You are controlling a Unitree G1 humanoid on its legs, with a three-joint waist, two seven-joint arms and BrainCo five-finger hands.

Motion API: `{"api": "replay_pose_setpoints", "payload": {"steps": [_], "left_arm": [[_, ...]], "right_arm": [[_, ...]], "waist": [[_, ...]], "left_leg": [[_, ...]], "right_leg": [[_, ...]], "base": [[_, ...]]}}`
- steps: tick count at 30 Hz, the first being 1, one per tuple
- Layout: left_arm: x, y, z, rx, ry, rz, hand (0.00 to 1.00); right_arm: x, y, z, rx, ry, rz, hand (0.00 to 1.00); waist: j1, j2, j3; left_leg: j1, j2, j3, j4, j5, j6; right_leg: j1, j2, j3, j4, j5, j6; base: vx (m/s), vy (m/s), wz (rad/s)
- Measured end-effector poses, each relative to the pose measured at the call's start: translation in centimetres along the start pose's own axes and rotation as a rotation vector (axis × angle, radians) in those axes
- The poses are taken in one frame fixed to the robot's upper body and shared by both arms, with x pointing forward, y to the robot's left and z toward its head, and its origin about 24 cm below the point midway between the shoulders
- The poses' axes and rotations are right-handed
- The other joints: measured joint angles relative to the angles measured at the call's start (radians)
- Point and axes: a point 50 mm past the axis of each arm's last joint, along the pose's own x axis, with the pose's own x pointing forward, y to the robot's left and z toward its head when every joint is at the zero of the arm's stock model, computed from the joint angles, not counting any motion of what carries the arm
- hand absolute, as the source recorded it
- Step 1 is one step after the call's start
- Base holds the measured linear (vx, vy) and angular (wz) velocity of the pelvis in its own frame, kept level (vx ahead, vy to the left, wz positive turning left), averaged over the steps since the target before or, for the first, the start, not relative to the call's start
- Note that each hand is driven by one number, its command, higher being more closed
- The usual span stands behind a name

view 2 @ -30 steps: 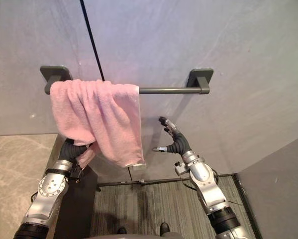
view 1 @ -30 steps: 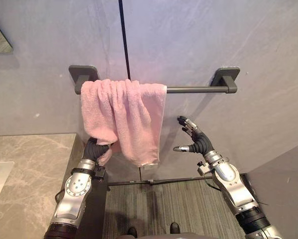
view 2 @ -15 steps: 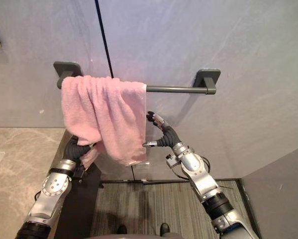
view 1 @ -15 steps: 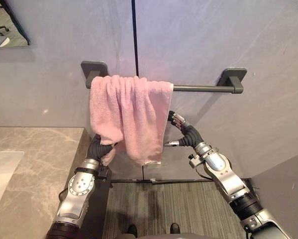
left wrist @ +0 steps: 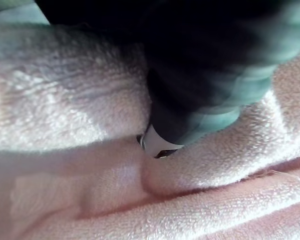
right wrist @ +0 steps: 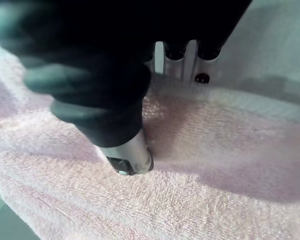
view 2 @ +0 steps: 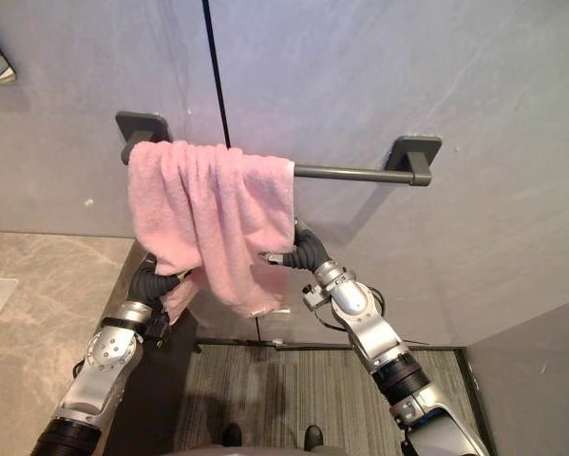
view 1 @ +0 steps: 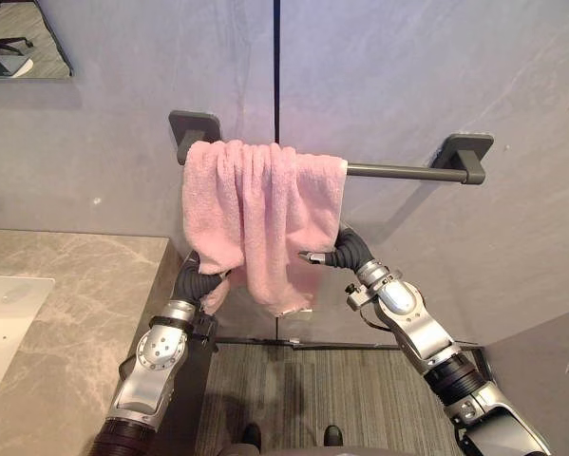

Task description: Organize washtable

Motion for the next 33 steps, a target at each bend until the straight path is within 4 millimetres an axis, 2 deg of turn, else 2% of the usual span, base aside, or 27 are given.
{"api": "replay_pose_setpoints", "payload": {"steps": [20, 24, 26, 33], "left_arm": [[0.0, 0.1, 0.1, 0.0, -0.003, 0.002, 1.0], [-0.4, 0.6, 0.1, -0.005, -0.005, 0.034, 1.0], [-0.7, 1.0, 0.0, -0.005, 0.004, 0.053, 1.0], [-0.6, 0.0, 1.0, -0.073, -0.053, 0.046, 1.0]], "right_arm": [[-0.5, -0.6, -0.5, 0.018, 0.02, -0.028, 1.0], [-1.6, -2.6, -0.8, 0.041, 0.026, -0.13, 1.0], [-2.7, -4.2, -1.2, 0.044, 0.042, -0.21, 1.0], [-4.4, -6.0, -0.6, 0.066, 0.013, -0.301, 1.0]], "waist": [[0.0, 0.0, 0.0], [-0.001, 0.0, 0.0], [-0.001, 0.0, 0.0], [-0.005, 0.001, 0.0]], "left_leg": [[0.007, 0.004, 0.005, 0.0, 0.0, 0.0], [0.012, 0.006, 0.007, 0.0, 0.0, 0.0], [0.023, 0.007, 0.007, -0.002, 0.0, 0.0], [0.024, 0.008, 0.006, -0.002, 0.0, 0.0]], "right_leg": [[0.003, 0.003, 0.007, 0.002, 0.0, 0.0], [0.006, 0.003, 0.009, 0.005, 0.0, 0.0], [0.017, 0.003, 0.009, 0.005, 0.0, 0.0], [0.018, 0.002, 0.009, 0.006, 0.0, 0.0]], "base": [[-0.01, -0.002, 0.0], [0.0, 0.0, 0.0], [0.0, 0.0, 0.0], [-0.01, -0.001, 0.0]]}}
